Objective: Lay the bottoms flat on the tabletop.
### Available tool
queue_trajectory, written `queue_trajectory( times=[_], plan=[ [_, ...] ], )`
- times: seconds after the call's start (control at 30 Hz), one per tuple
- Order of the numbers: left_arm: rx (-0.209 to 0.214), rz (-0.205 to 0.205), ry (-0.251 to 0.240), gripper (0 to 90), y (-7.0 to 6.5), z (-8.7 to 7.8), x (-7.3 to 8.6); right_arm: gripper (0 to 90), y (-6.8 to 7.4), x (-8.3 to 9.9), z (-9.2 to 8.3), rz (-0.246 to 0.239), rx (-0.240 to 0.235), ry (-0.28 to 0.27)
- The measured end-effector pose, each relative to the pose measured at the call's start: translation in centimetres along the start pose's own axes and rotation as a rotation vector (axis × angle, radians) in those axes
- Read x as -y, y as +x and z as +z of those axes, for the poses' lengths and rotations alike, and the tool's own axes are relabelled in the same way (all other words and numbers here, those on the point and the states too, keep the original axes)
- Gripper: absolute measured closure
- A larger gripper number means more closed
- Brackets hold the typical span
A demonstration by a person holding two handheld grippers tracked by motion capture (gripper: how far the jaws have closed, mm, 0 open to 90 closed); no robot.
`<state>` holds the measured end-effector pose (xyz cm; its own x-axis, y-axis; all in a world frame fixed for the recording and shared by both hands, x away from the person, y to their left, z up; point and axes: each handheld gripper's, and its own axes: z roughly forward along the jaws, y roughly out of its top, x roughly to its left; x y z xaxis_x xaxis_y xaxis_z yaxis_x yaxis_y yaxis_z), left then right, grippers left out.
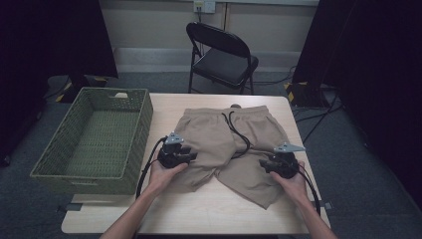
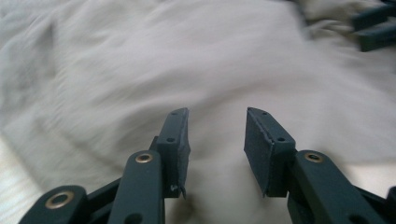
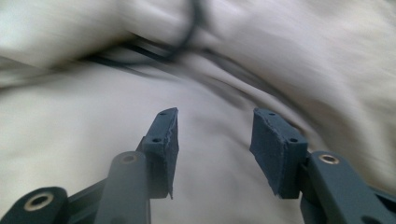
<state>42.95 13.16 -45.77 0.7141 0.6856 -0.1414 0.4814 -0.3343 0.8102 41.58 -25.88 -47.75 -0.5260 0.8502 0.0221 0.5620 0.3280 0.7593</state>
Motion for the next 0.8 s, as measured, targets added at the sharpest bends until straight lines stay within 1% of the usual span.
queue_trajectory(
  times=[0.03,0.1,0.13,0.17,0.2,0.27,0.3,0.33,0.37,0.4,0.47,0.5,0.57,0.6,0.63,0.67,0.7,0.73,0.77,0.8],
  plan=[
    [0.033,0.026,-0.009,62.6,-0.6,-0.6,-0.3,53.0,0.6,-0.2,-0.2,-0.004,-0.026,-0.012],
    [0.097,0.080,-0.007,65.2,-1.8,-1.4,-0.3,54.3,2.0,-0.5,-0.3,-0.030,-0.054,-0.025],
    [0.122,0.089,0.001,66.4,-2.2,-1.5,-0.2,55.0,2.7,-0.6,-0.2,-0.030,-0.087,-0.027],
    [0.146,0.099,0.015,66.7,-2.6,-1.6,0.2,55.9,3.1,-0.7,-0.1,-0.032,-0.105,-0.027],
    [0.156,0.109,0.029,66.5,-2.9,-1.5,0.5,56.2,3.6,-0.7,0.0,-0.038,-0.124,-0.026],
    [0.184,0.101,0.049,64.1,-3.2,-1.0,1.2,56.5,4.6,-0.7,0.4,-0.043,-0.162,-0.020],
    [0.198,0.108,0.076,61.0,-3.3,-0.8,1.4,56.4,5.0,-0.7,0.7,-0.055,-0.171,-0.011],
    [0.196,0.118,0.093,57.7,-3.4,-0.5,1.7,56.2,5.5,-0.7,0.9,-0.070,-0.177,-0.001],
    [0.194,0.118,0.099,53.7,-3.4,-0.3,1.9,56.1,5.8,-0.7,1.0,-0.079,-0.185,0.005],
    [0.204,0.109,0.108,49.9,-3.3,-0.1,2.0,55.8,6.1,-0.6,1.2,-0.085,-0.193,0.010],
    [0.198,0.120,0.125,45.7,-3.2,0.3,2.2,54.9,6.4,-0.5,1.4,-0.096,-0.206,0.019],
    [0.208,0.118,0.131,43.5,-3.2,0.5,2.3,54.4,6.5,-0.5,1.5,-0.099,-0.210,0.025],
    [0.196,0.129,0.149,41.0,-3.3,0.9,2.5,53.6,6.6,-0.3,1.7,-0.104,-0.211,0.029],
    [0.197,0.119,0.159,40.5,-3.4,1.2,2.6,52.9,6.7,-0.3,1.7,-0.104,-0.213,0.031],
    [0.194,0.129,0.173,40.2,-3.6,1.4,2.8,52.7,6.7,-0.2,1.7,-0.106,-0.213,0.033],
    [0.170,0.169,0.180,40.7,-4.0,1.6,2.9,52.1,6.7,-0.2,1.8,-0.111,-0.206,0.036],
    [0.156,0.198,0.185,44.6,-4.1,1.7,3.0,52.0,6.6,-0.1,1.9,-0.109,-0.204,0.040],
    [0.162,0.189,0.190,50.1,-4.1,1.9,3.0,52.1,6.6,0.0,2.1,-0.109,-0.204,0.046],
    [0.163,0.192,0.190,56.0,-4.2,1.9,3.0,52.5,6.6,0.0,2.2,-0.111,-0.199,0.053],
    [0.166,0.222,0.197,68.9,-4.4,2.0,2.9,53.0,6.7,0.1,2.3,-0.112,-0.198,0.059]
  ],
)
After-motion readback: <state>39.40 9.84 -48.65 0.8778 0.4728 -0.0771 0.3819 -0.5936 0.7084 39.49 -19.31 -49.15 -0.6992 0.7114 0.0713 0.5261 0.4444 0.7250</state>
